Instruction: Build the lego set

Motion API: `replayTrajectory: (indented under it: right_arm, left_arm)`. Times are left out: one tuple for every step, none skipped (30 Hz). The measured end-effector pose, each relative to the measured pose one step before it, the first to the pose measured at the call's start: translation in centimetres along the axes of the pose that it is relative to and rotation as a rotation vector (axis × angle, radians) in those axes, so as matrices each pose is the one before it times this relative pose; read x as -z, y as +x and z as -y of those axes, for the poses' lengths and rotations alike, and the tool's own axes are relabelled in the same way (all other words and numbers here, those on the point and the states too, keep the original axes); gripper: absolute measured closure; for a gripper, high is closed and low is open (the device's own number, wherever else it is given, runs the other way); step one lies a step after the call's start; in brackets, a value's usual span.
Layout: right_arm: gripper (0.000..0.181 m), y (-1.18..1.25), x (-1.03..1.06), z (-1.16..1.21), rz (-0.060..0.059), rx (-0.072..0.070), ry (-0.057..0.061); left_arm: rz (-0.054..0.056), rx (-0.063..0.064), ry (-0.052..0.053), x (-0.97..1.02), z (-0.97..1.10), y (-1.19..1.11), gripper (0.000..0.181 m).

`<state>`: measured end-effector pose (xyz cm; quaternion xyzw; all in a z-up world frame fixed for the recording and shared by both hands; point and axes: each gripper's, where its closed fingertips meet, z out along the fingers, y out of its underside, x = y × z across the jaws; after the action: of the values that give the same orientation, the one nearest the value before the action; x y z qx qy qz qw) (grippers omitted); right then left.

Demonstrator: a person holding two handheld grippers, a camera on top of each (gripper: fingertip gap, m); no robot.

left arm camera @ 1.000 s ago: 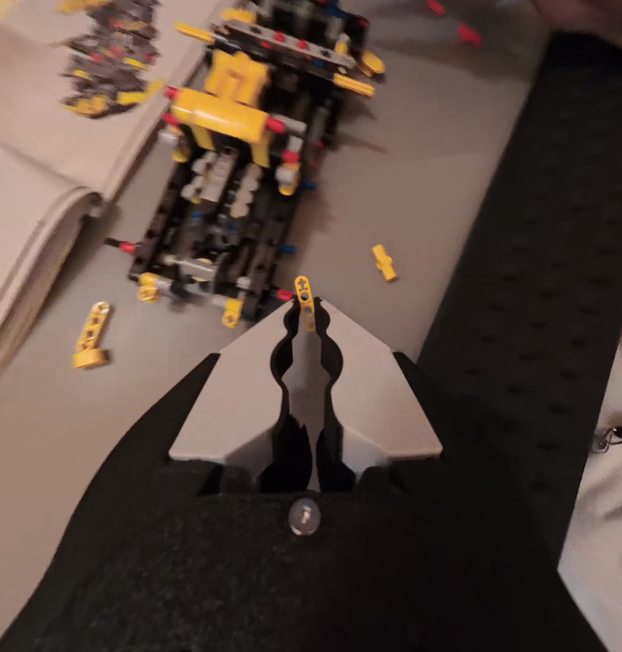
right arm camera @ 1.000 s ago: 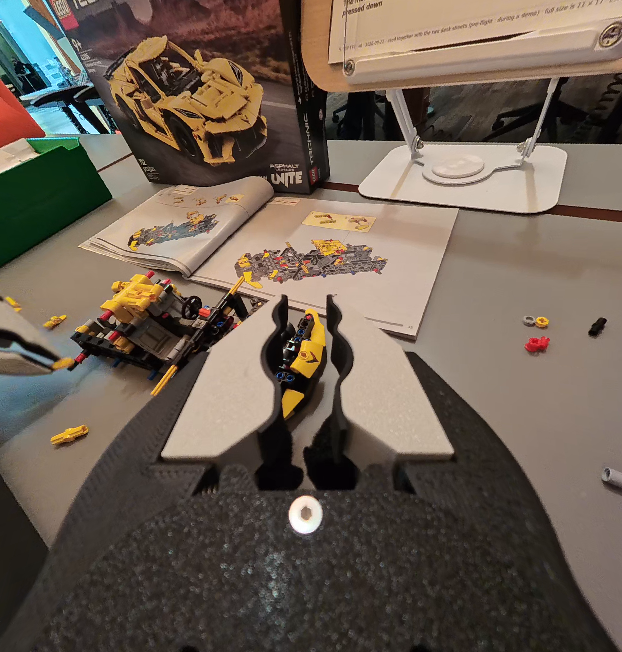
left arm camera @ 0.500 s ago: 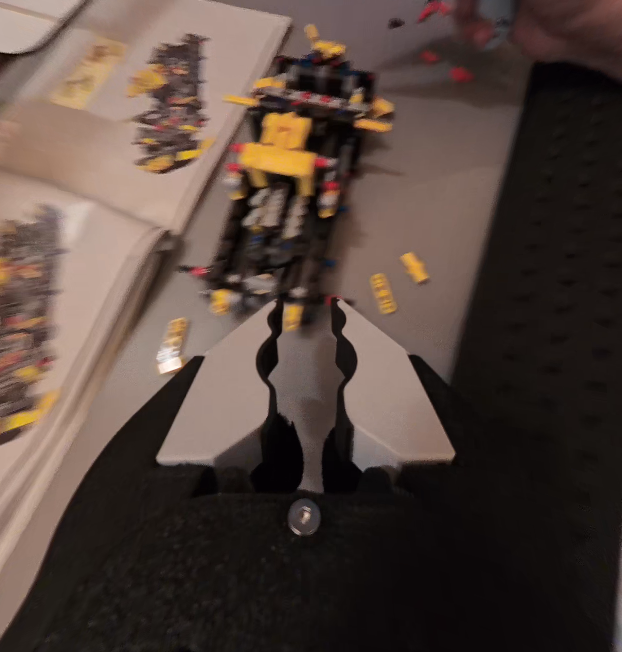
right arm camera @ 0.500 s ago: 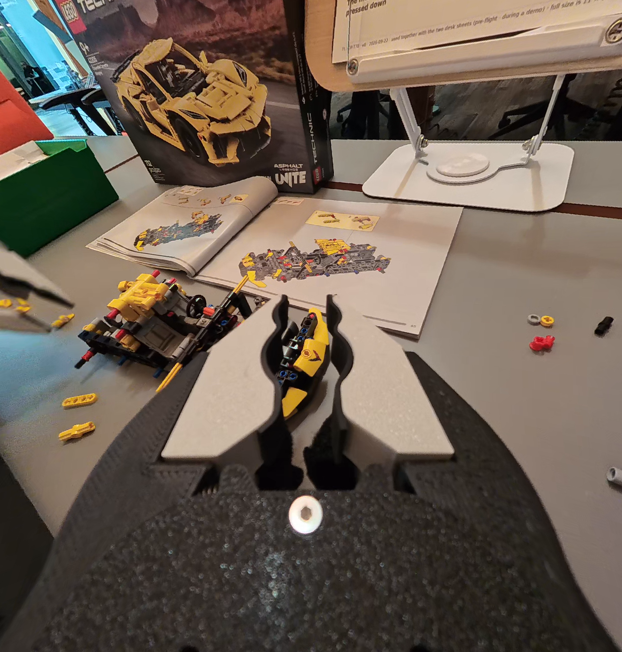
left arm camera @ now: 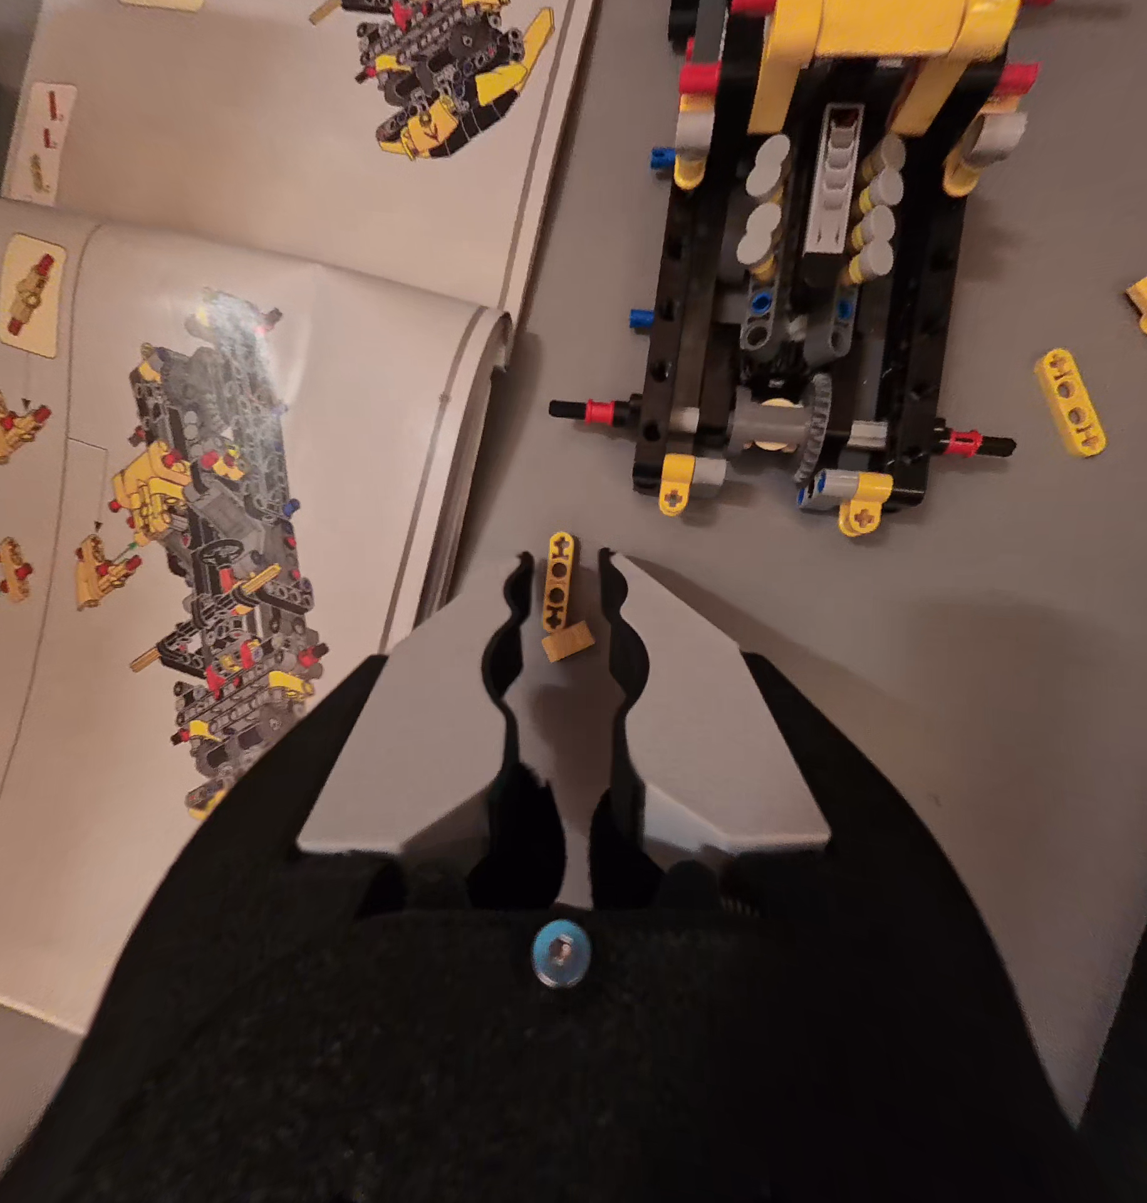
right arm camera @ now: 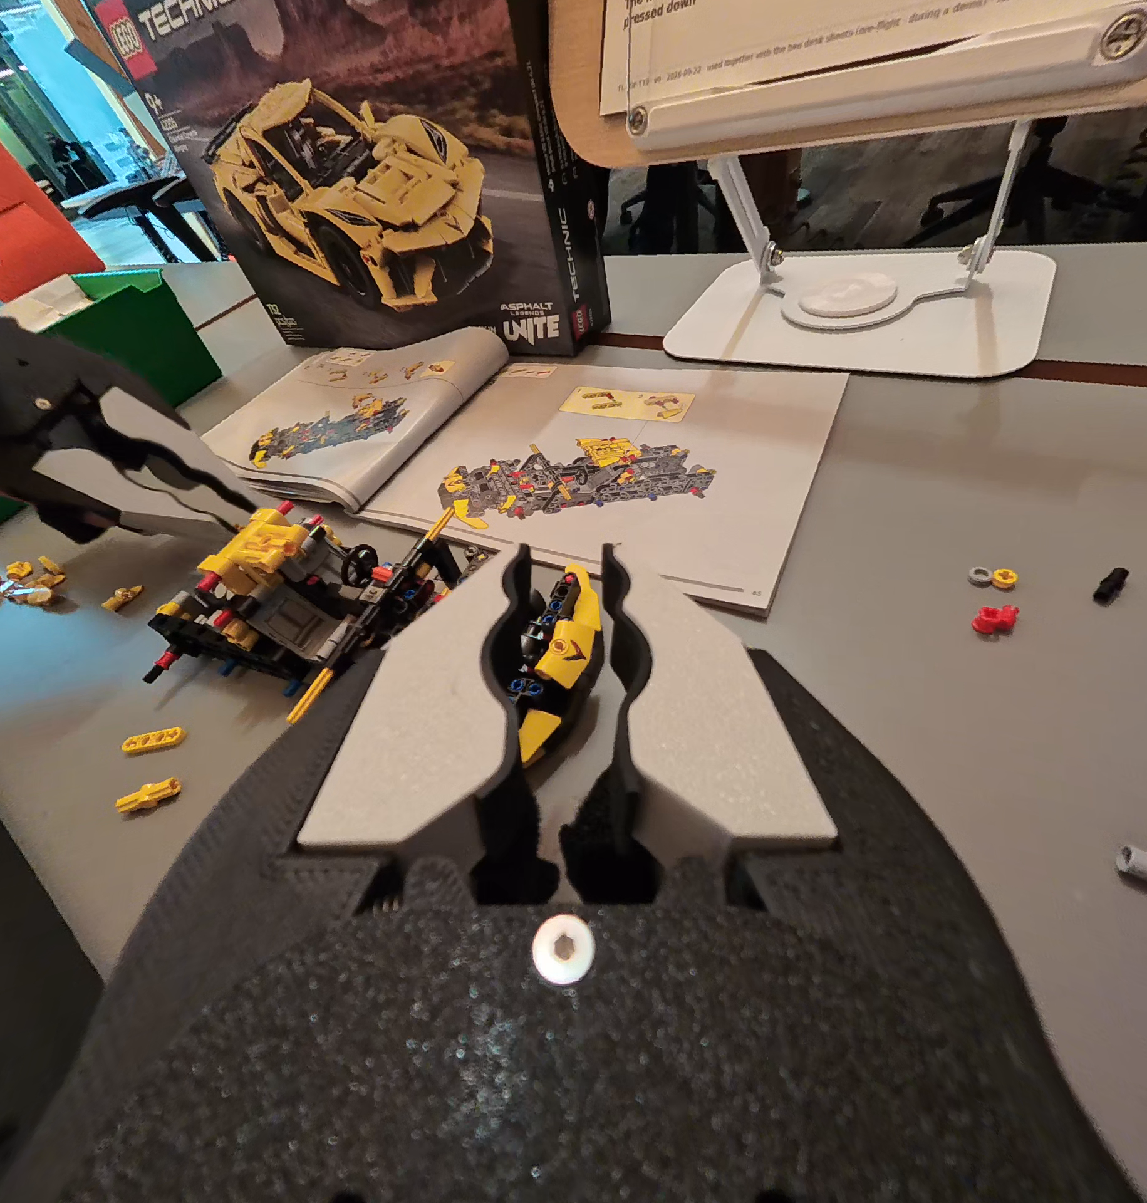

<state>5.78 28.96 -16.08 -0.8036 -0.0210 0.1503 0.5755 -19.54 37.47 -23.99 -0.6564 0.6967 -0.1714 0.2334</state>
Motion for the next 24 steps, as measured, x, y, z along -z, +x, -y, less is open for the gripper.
replayTrajectory:
  right_arm:
    - [0.161, -0.072, -0.074, -0.001, 0.0054, -0.0024, -0.0016]
    - [0.161, -0.105, -0.076, -0.015, 0.0049, -0.0012, -0.0028]
    - [0.163, -0.123, -0.026, 0.015, 0.0027, -0.0009, -0.0042]
    - [0.165, -0.145, 0.044, 0.078, 0.0025, 0.0012, -0.0025]
    - [0.166, -0.135, 0.054, 0.191, 0.0017, 0.0069, 0.0082]
    - [0.167, -0.041, -0.002, 0.1, -0.002, 0.0073, 0.008]
    - [0.167, 0.031, -0.061, -0.122, -0.0023, 0.0021, -0.0061]
    - [0.166, 0.033, -0.055, -0.202, -0.0003, -0.0024, -0.0123]
    - [0.166, 0.015, -0.007, -0.07, 0.0007, -0.0027, -0.0034]
    - [0.166, 0.048, 0.044, 0.041, -0.0012, -0.0018, 0.0048]
    - [0.166, 0.076, 0.041, 0.055, -0.0025, -0.0019, 0.0048]
    - [0.166, 0.089, 0.015, 0.009, -0.0011, -0.0038, 0.0019]
    - [0.166, 0.05, -0.016, -0.004, 0.0013, -0.0059, -0.0003]
    - [0.166, 0.019, -0.037, 0.003, 0.0031, -0.0061, -0.0002]
    - [0.165, -0.003, -0.039, 0.054, 0.0034, -0.0047, 0.0019]
    - [0.165, -0.046, -0.045, 0.039, 0.0033, -0.0026, 0.0017]
    - [0.165, -0.051, -0.057, 0.01, 0.003, -0.0005, -0.0005]
    - [0.165, -0.062, -0.073, -0.055, 0.003, 0.0003, -0.0033]
    - [0.165, -0.089, -0.095, -0.107, 0.0039, 0.0005, -0.0053]
    - [0.165, -0.112, -0.079, -0.109, 0.0038, 0.0007, -0.0054]
    - [0.165, -0.122, -0.071, -0.074, 0.0038, 0.0019, -0.0028]
    - [0.165, -0.114, -0.074, -0.052, 0.0035, 0.0028, -0.0019]
    - [0.165, -0.1, -0.086, -0.064, 0.0024, 0.0032, -0.0041]
    - [0.165, -0.08, -0.07, -0.059, 0.0014, 0.0035, -0.0043]
  left_arm:
    - [0.0068, 0.006, -0.0077, -0.236, -0.155, -0.029, 0.167]
    - [0.0097, 0.0105, 0.01, -0.097, 0.18, -0.074, 0.174]
    - [0.0078, 0.003, -0.0031, -0.032, 0.03, -0.038, 0.174]
    - [0.0098, -0.0045, -0.0055, 0.057, -0.005, -0.044, 0.173]
    - [0.0178, -0.004, 0.0037, 0.191, 0.143, -0.134, 0.174]
    - [0.0145, 0.0036, 0.0188, 0.412, 0.377, -0.039, 0.174]
    - [0.0037, 0.0152, 0.0335, 0.668, 0.67, 0.191, 0.174]
    - [0.0014, 0.0214, 0.0436, 0.853, 0.889, 0.347, 0.174]
    - [0.0101, 0.0246, 0.0484, 0.963, 1.001, 0.38, 0.174]
    - [0.0132, 0.0284, 0.0491, 0.962, 1.011, 0.498, 0.174]
    - [-0.002, 0.0308, 0.0457, 0.838, 0.896, 0.905, 0.174]
    - [-0.0248, 0.0299, 0.0328, 0.562, 0.573, 1.406, 0.174]
    - [-0.038, 0.0233, 0.0105, 0.202, 0.08, 1.747, 0.174]
    - [-0.0241, 0.0136, -0.0085, -0.15, -0.394, 1.601, 0.174]
    - [-0.0007, 0.007, -0.0187, -0.429, -0.717, 1.247, 0.174]
    - [-0.0004, 0.0026, -0.034, -0.587, -1.057, 1.204, 0.174]
    - [-0.0002, -0.0014, -0.0463, -0.653, -1.216, 1.077, 0.174]
    - [0.0152, -0.0004, -0.0361, -0.594, -1.002, 0.713, 0.174]
    - [0.0197, 0.003, -0.0173, -0.475, -0.606, 0.488, 0.174]
    - [0.0111, 0.0084, -0.0062, -0.363, -0.321, 0.421, 0.174]
    - [0.0065, 0.0103, -0.0067, -0.329, -0.208, 0.34, 0.174]
    - [0.01, 0.0066, -0.008, -0.298, -0.142, 0.194, 0.174]
    - [0.0089, 0.0003, -0.0078, -0.267, -0.096, 0.149, 0.174]
    - [0.0025, -0.0032, -0.0046, -0.252, -0.029, 0.205, 0.174]
